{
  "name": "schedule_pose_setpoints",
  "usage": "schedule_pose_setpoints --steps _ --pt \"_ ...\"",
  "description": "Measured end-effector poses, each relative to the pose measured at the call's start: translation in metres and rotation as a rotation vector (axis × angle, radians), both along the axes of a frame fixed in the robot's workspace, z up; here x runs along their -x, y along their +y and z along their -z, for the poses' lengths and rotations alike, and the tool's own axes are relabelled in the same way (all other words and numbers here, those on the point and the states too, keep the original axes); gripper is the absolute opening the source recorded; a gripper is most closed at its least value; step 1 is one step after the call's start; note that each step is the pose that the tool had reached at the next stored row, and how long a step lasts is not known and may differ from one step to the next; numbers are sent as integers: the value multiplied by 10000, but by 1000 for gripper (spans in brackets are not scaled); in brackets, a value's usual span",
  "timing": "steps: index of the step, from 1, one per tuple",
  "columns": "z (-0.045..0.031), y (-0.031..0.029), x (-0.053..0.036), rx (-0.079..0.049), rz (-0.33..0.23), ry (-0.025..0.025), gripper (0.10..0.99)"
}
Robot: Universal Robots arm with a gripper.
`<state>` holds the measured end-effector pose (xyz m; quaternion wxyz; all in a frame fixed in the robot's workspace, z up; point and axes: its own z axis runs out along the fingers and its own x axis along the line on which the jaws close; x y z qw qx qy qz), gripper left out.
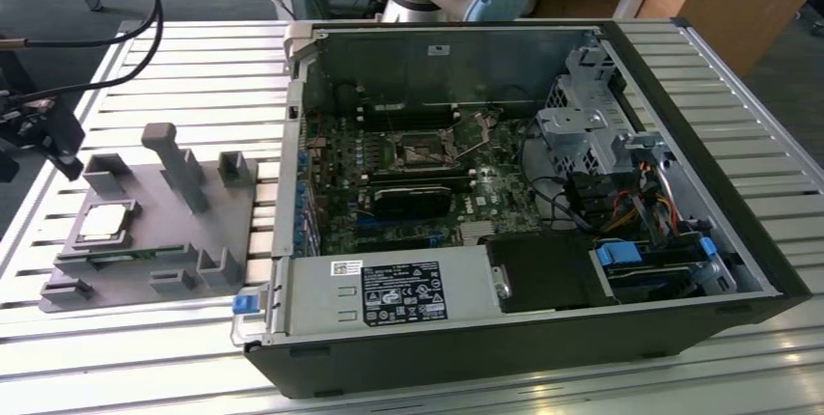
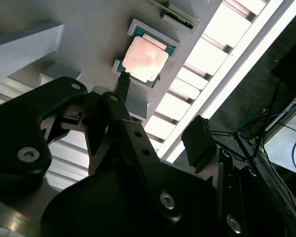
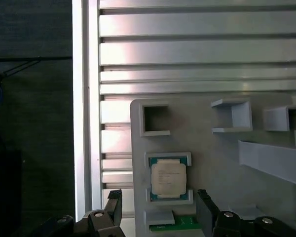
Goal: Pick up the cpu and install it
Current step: 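Pick up the cpu and move it towards the insertion slot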
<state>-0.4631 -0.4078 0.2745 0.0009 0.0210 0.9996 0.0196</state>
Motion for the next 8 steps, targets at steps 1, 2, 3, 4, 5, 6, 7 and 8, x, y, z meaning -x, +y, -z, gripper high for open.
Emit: schedule_pose_setpoints --steps 1,2,3,4,5,6,7,8 --pt "10 0 0 0 -1 10 706" --pt "20 0 0 0 -1 31 706" --pt "31 0 -1 0 -2 48 706" --pt "42 0 -2 0 -1 67 706" --pt "53 0 -3 0 -1 78 706" --pt "60 0 -4 0 0 85 706" --pt "62 0 -4 1 0 88 706" --pt "66 0 -4 2 0 88 706"
